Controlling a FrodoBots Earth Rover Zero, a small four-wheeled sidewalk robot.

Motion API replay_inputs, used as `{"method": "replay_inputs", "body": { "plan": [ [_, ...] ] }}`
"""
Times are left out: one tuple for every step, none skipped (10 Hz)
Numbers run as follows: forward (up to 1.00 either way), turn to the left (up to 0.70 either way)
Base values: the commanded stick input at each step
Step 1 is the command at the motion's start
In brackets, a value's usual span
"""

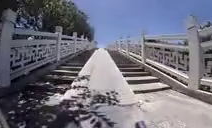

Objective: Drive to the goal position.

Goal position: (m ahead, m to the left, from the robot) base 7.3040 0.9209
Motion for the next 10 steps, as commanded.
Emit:
{"method": "replay_inputs", "body": {
  "plan": [
    [0.45, 0.0],
    [0.45, 0.0],
    [0.45, 0.0],
    [0.45, 0.0],
    [0.45, 0.0],
    [0.45, 0.0],
    [0.45, 0.0],
    [0.45, 0.0],
    [0.45, 0.0],
    [0.45, 0.0]
  ]
}}
